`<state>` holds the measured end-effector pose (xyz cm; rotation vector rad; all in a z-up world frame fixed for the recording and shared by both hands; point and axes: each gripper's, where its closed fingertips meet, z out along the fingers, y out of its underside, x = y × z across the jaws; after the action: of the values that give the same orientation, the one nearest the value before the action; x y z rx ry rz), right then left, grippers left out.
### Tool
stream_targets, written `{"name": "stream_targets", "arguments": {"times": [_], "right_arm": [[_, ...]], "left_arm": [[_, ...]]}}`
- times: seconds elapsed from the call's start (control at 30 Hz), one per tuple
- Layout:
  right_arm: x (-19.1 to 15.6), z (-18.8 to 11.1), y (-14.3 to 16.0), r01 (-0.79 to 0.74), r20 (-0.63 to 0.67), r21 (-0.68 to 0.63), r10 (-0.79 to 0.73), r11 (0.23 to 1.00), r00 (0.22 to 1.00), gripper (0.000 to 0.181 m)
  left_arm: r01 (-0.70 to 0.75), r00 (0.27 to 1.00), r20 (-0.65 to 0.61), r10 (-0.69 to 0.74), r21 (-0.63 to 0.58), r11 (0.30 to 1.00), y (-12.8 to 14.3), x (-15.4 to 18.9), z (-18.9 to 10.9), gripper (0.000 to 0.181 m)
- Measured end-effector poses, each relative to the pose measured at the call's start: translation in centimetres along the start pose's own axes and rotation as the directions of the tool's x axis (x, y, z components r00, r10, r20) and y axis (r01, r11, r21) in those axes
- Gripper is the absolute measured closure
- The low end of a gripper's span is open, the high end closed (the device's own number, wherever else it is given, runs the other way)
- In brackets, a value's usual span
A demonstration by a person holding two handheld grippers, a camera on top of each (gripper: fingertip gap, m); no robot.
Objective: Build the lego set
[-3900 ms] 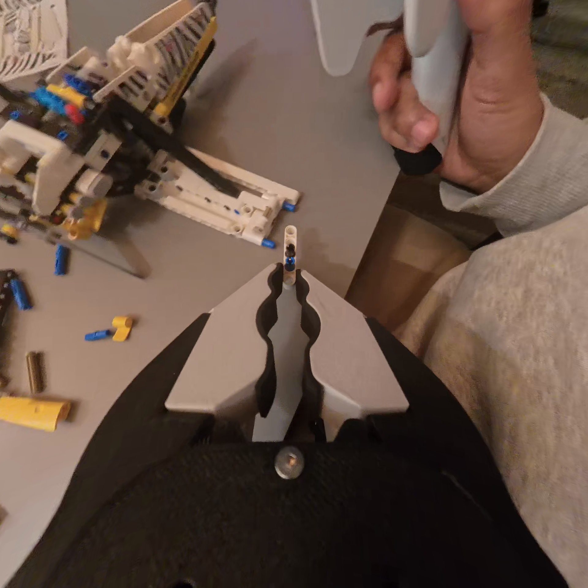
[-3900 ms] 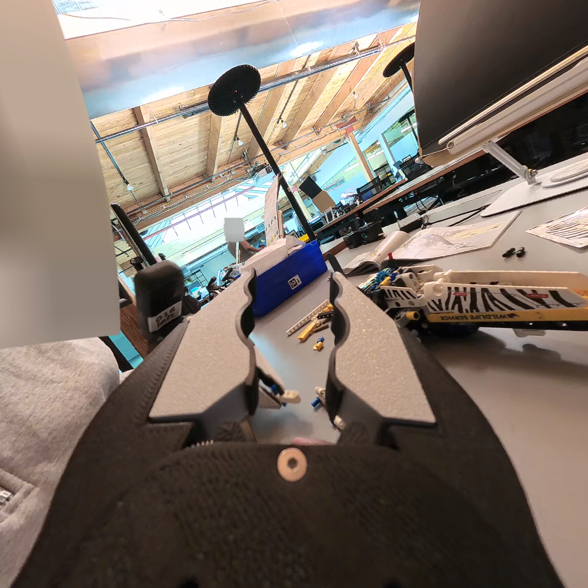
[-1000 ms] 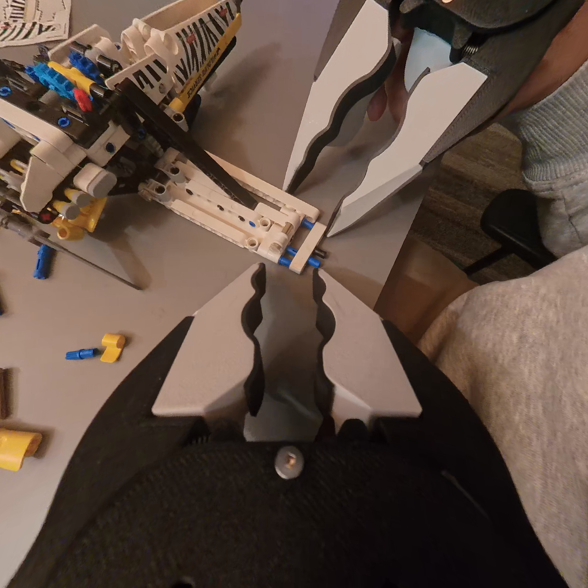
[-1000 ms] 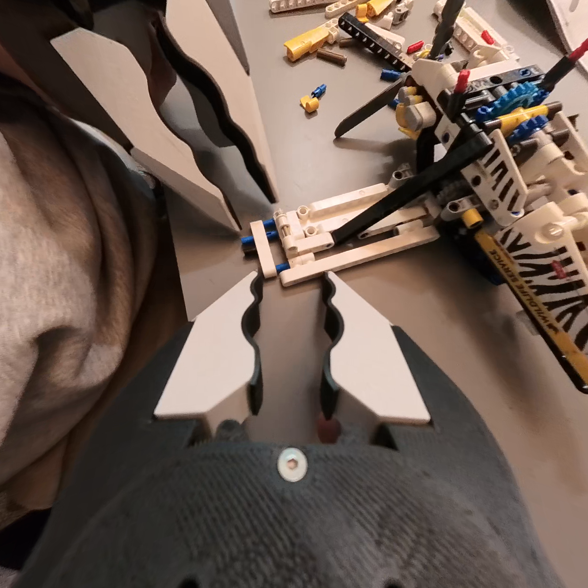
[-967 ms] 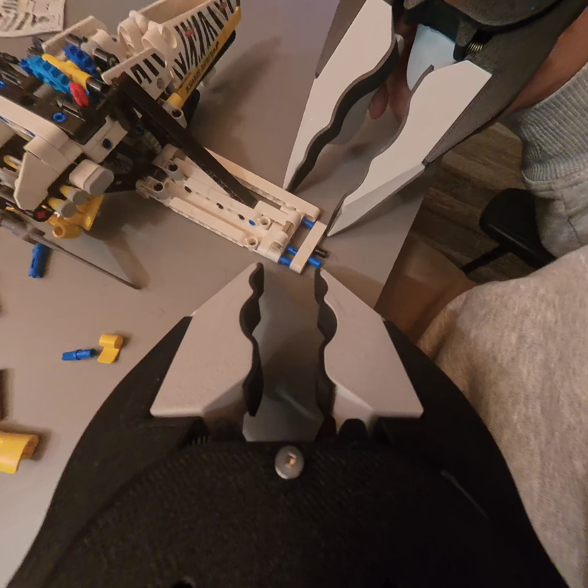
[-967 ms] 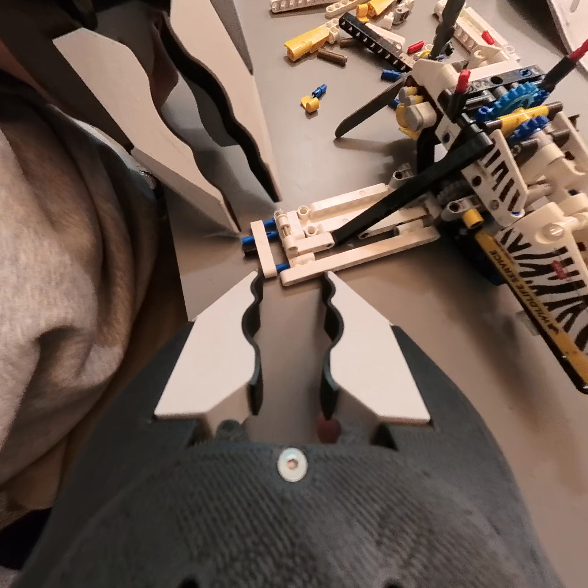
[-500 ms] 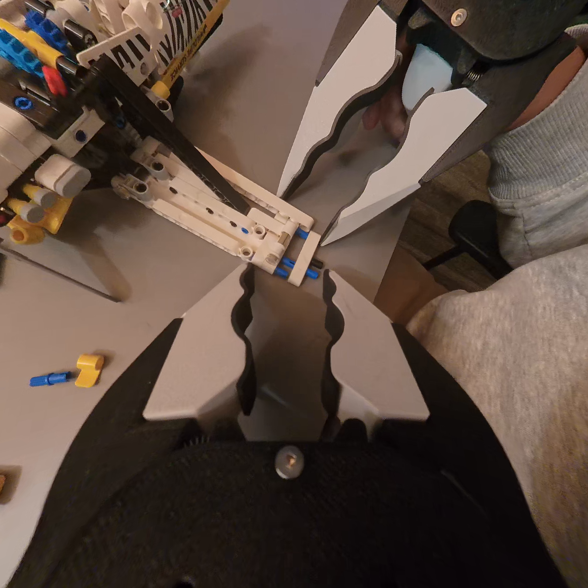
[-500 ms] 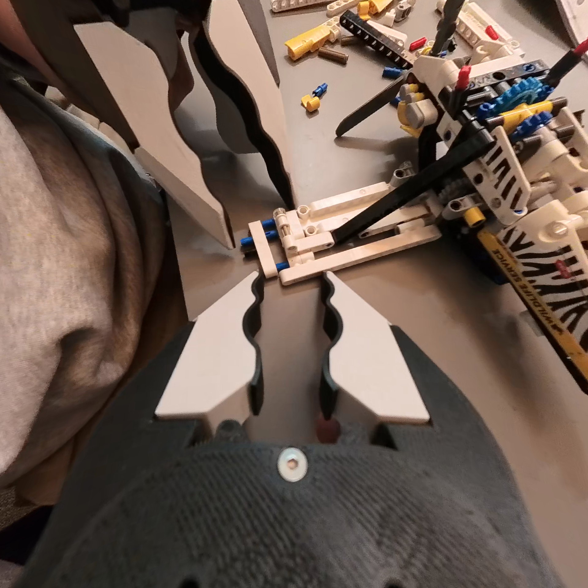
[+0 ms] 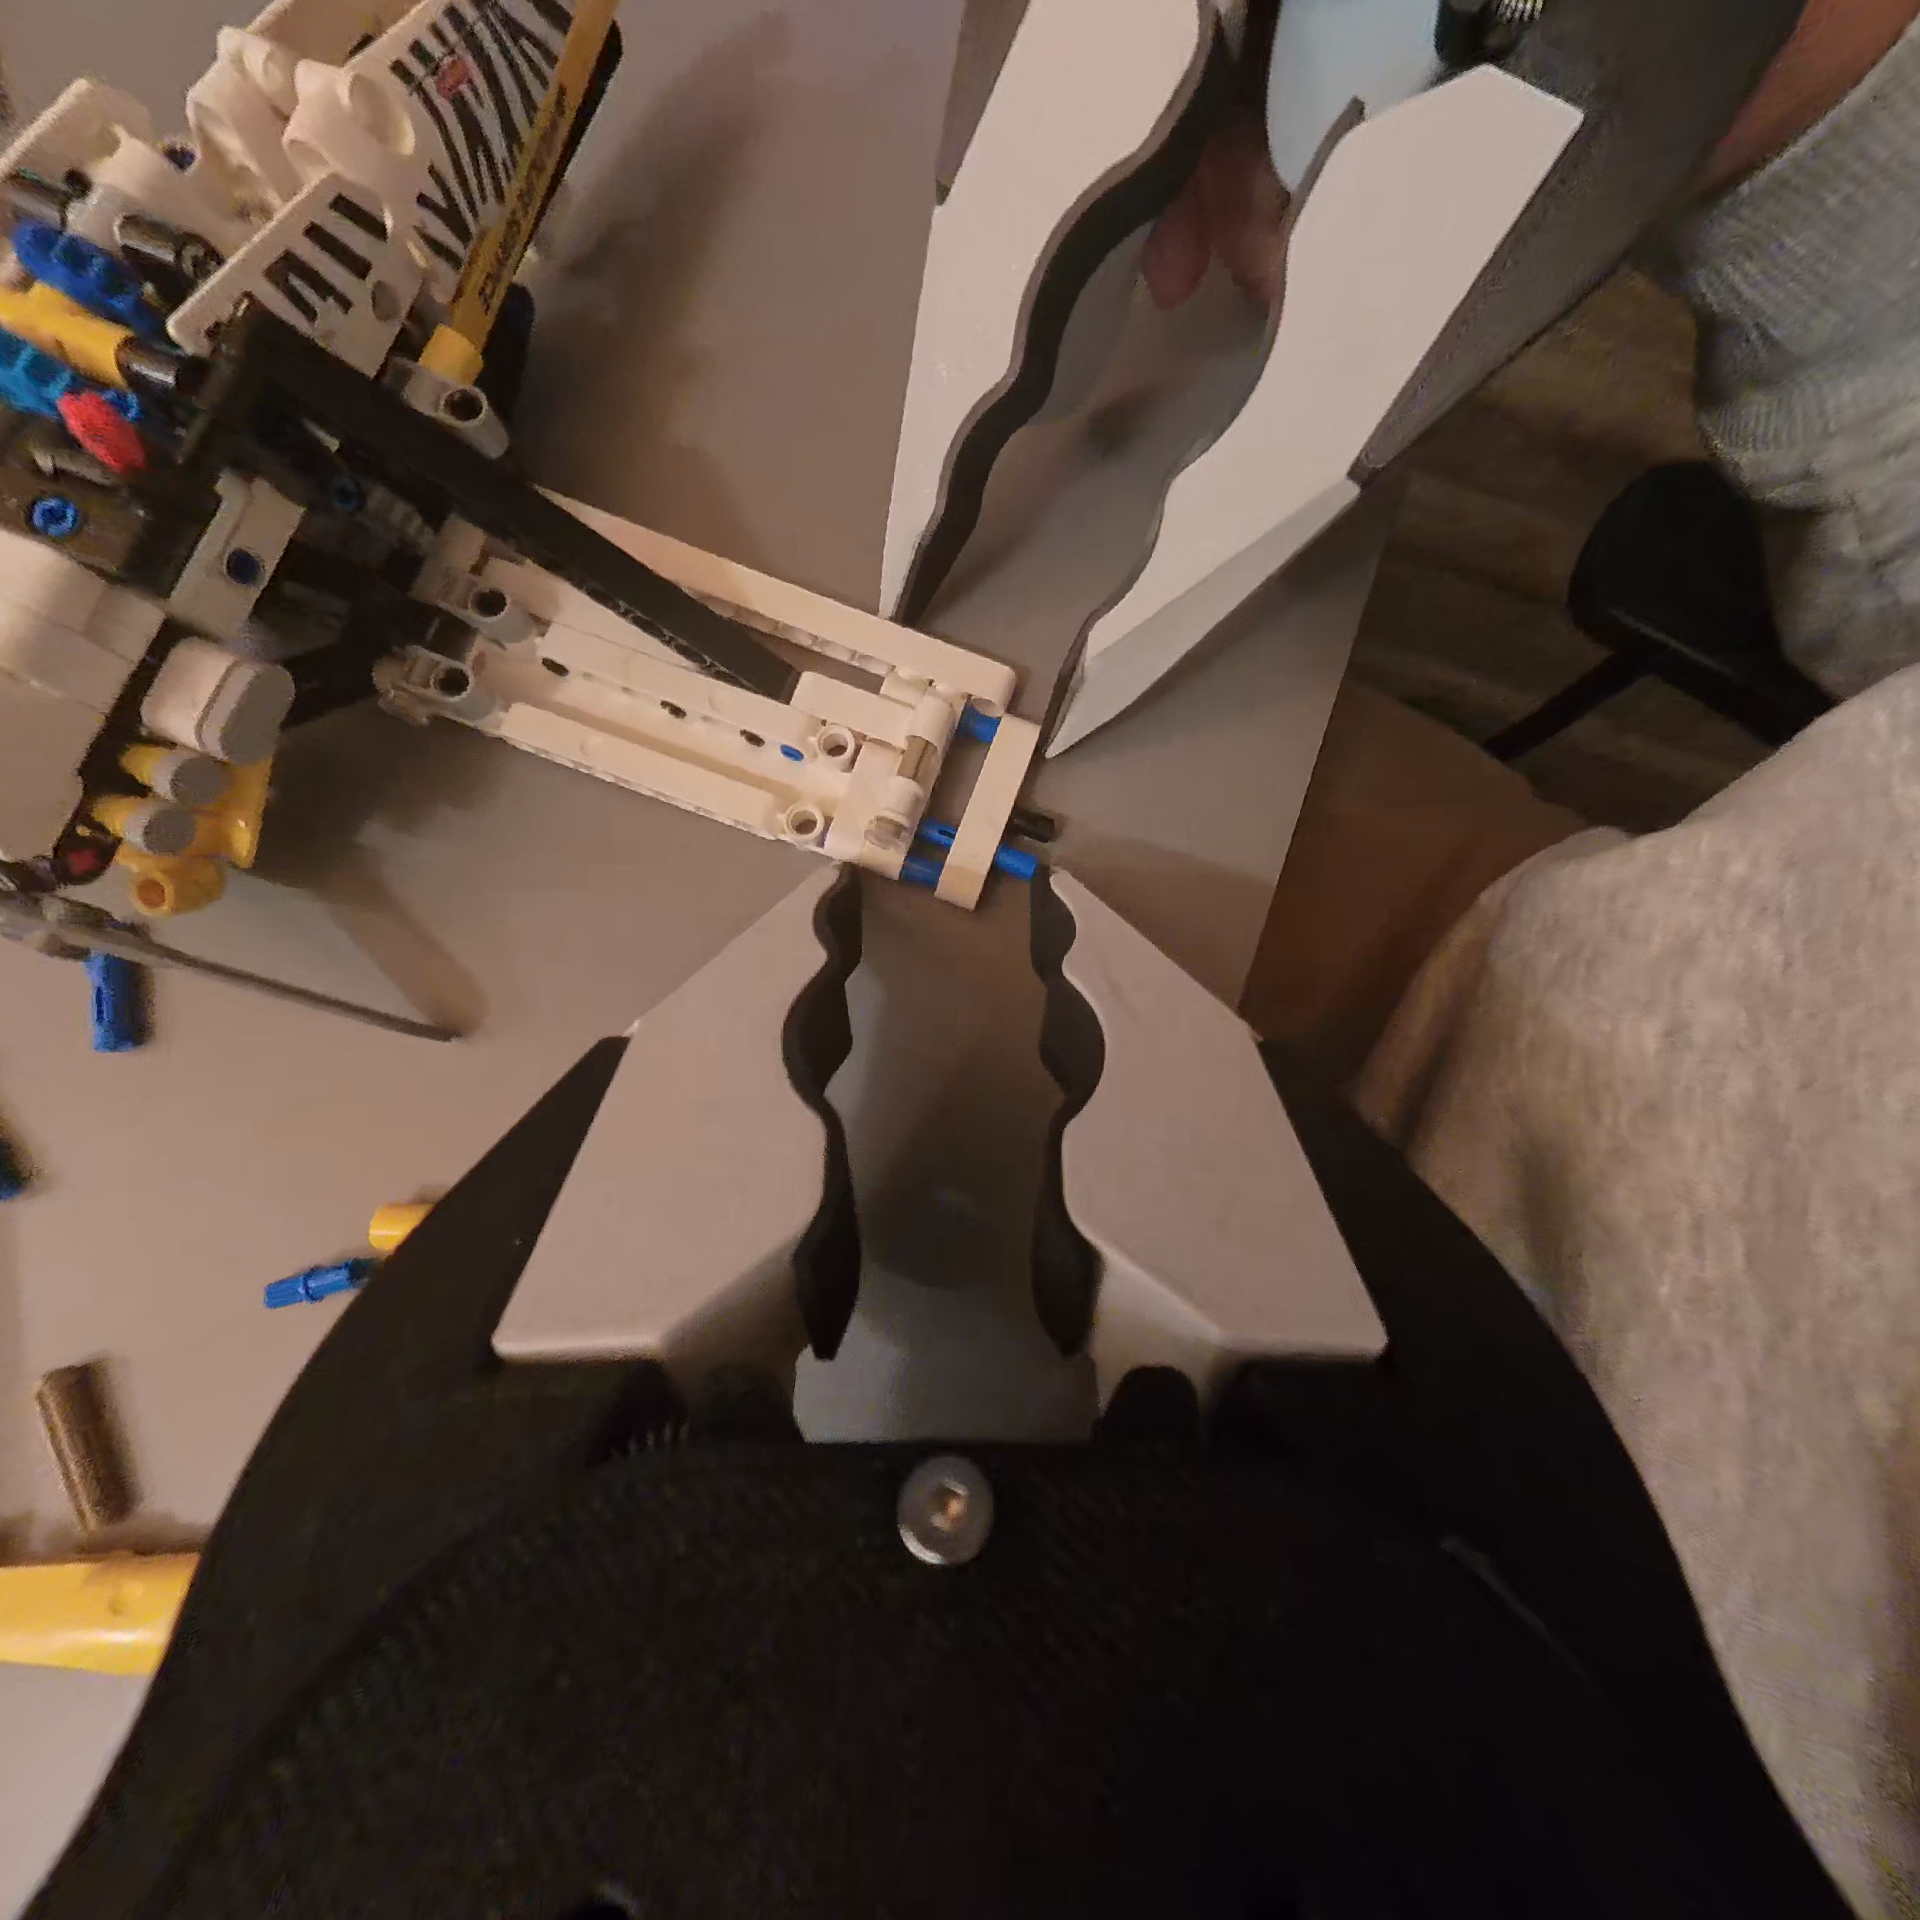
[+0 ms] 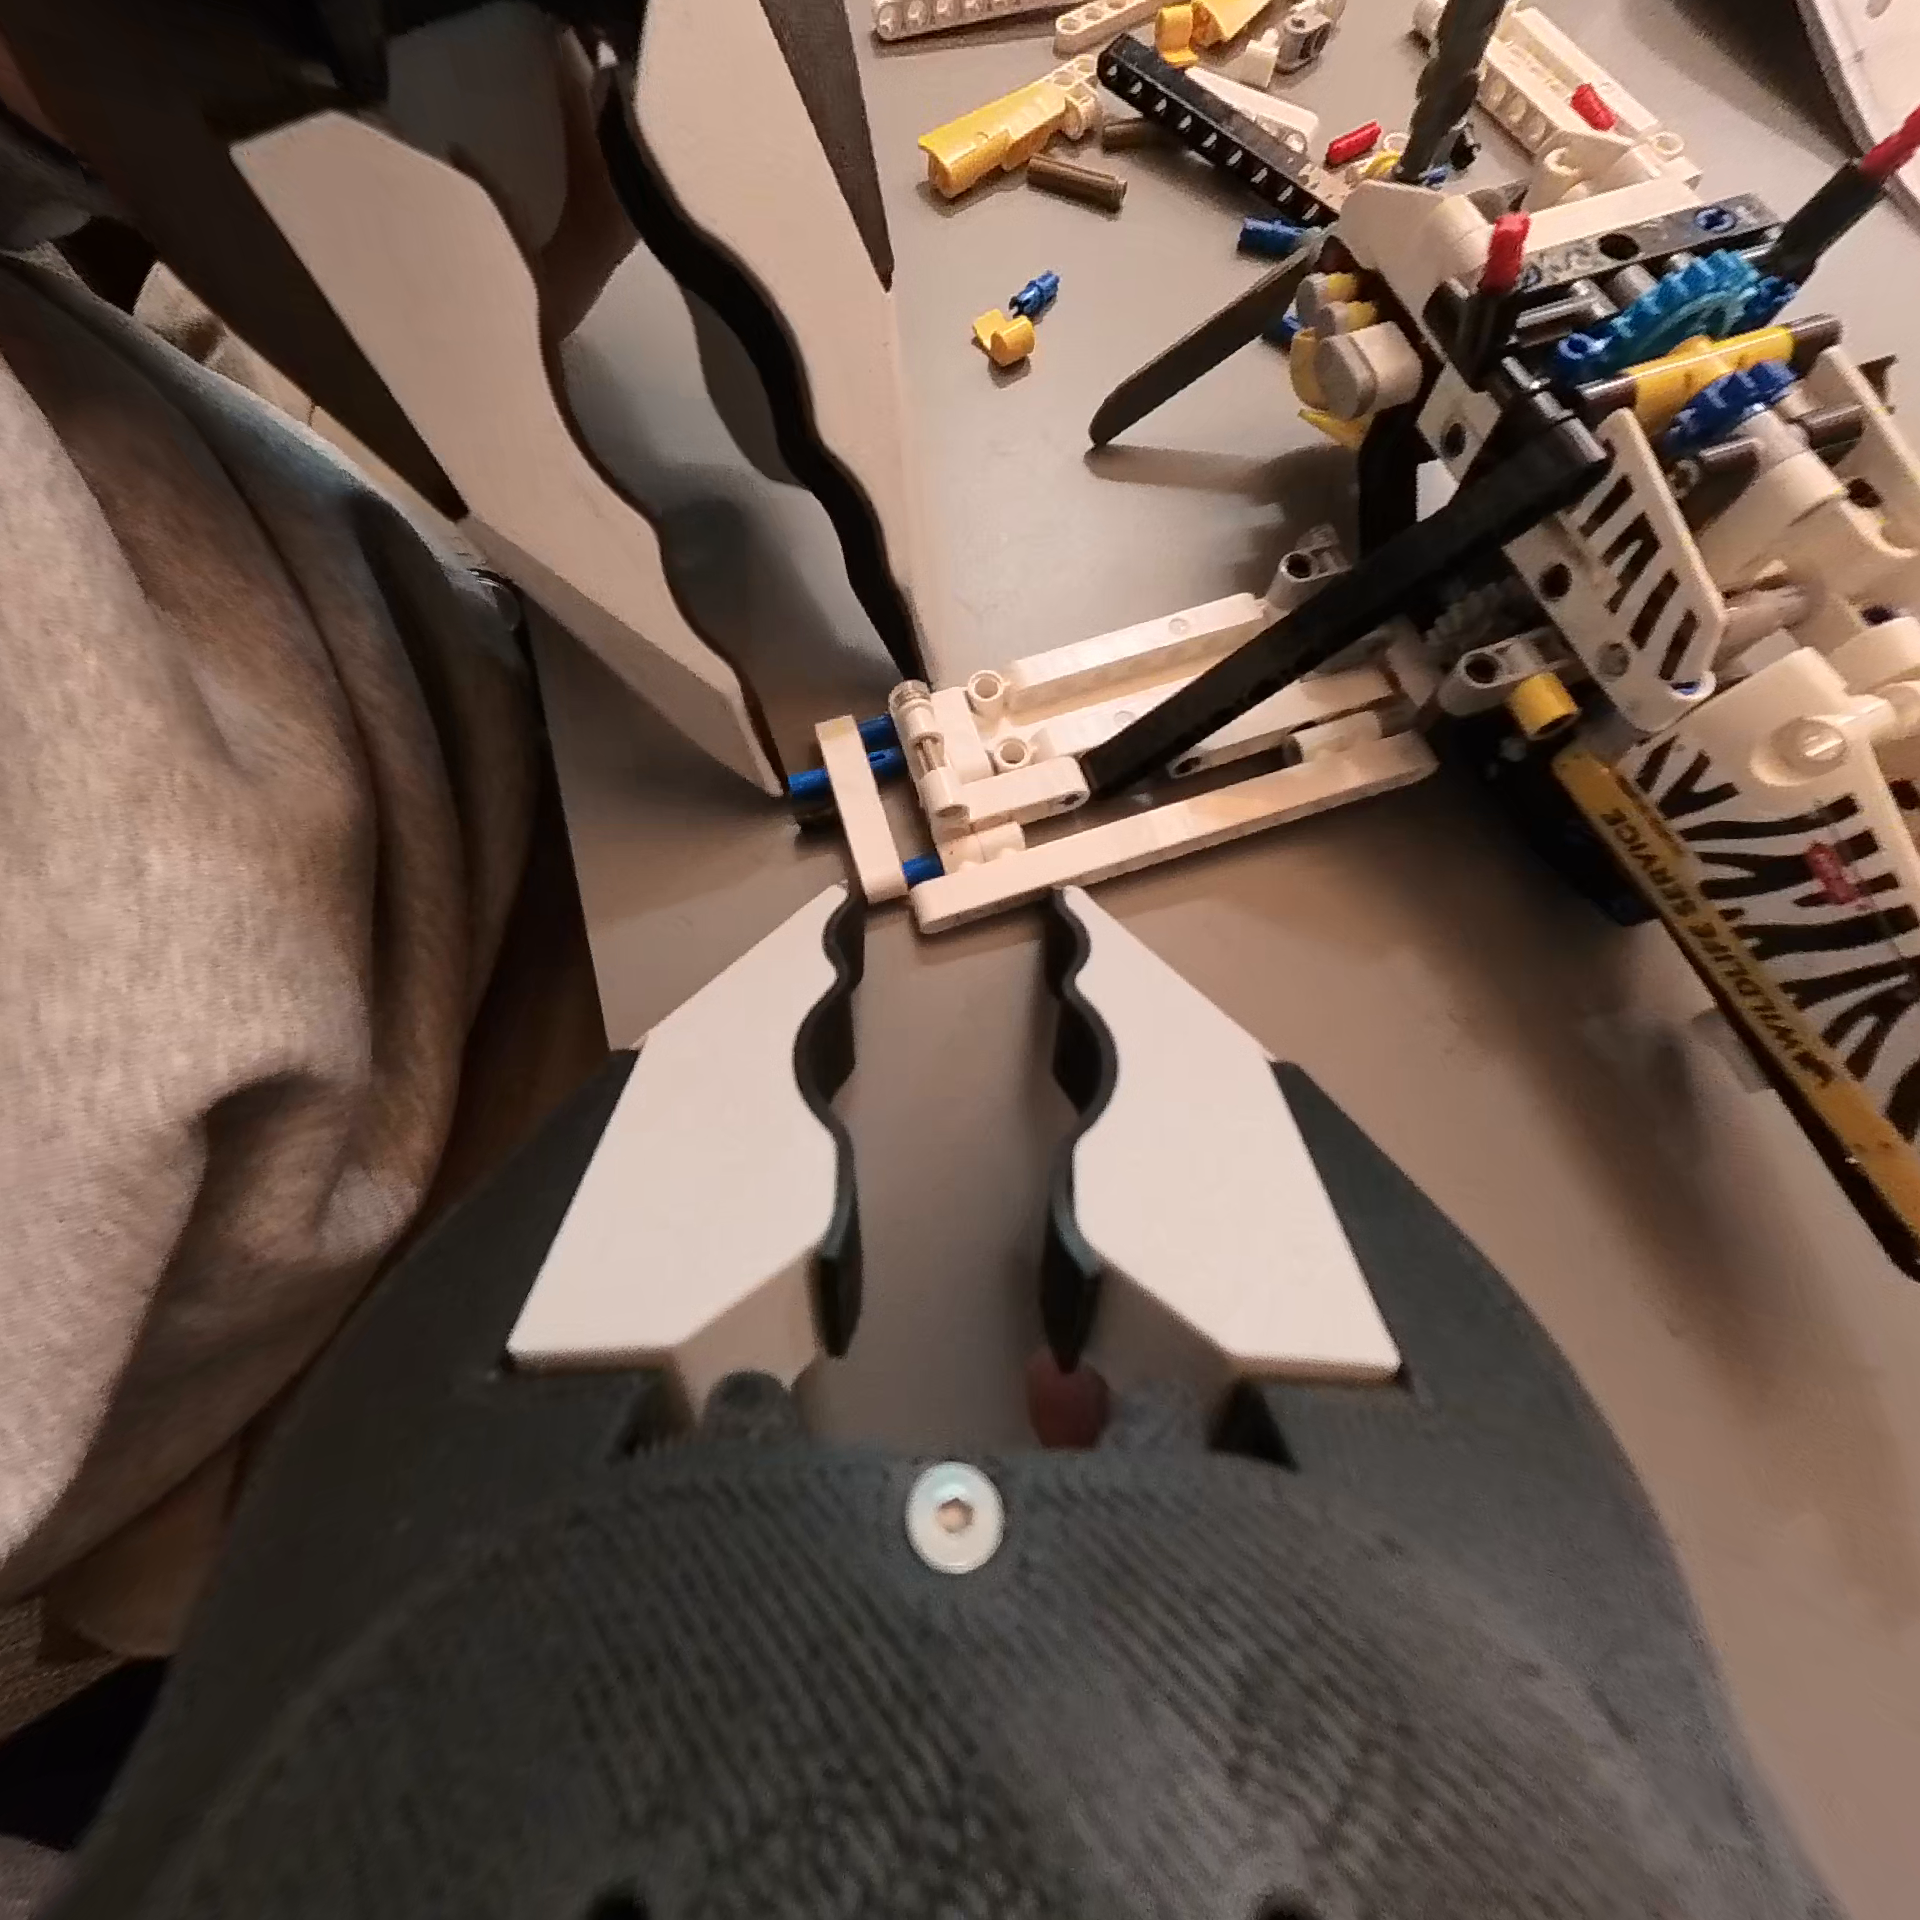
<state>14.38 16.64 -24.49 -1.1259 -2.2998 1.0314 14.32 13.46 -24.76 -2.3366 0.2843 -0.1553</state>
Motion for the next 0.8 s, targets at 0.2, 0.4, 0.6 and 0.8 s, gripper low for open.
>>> {"name": "stream_targets", "arguments": {"times": [0.2, 0.4, 0.6, 0.8], "right_arm": [[0.26, 0.03, -0.08, 0.000, -0.010, 0.001, 0.000, 1.000, 1.000, 0.148], [0.36, 0.00, -0.01, -0.001, -0.013, 0.000, 0.001, 1.000, 1.000, 0.148], [0.29, -0.10, 0.15, 0.000, -0.012, 0.000, 0.000, 1.000, 1.000, 0.149], [0.25, -0.26, 0.18, 0.013, -0.018, 0.008, -0.013, 1.000, 1.000, 0.149]], "left_arm": [[-0.007, 1.000, -0.014, 0.007, 0.000, 1.000, 0.03, -0.17, -0.01, 0.152], [0.000, 1.000, -0.017, 0.000, 0.001, 1.000, 0.03, -0.21, -0.02, 0.153], [0.011, 1.000, -0.027, -0.011, 0.003, 1.000, 0.02, -0.17, -0.06, 0.153], [0.006, 1.000, -0.027, -0.006, 0.006, 1.000, 0.03, -0.07, -0.12, 0.156]]}}
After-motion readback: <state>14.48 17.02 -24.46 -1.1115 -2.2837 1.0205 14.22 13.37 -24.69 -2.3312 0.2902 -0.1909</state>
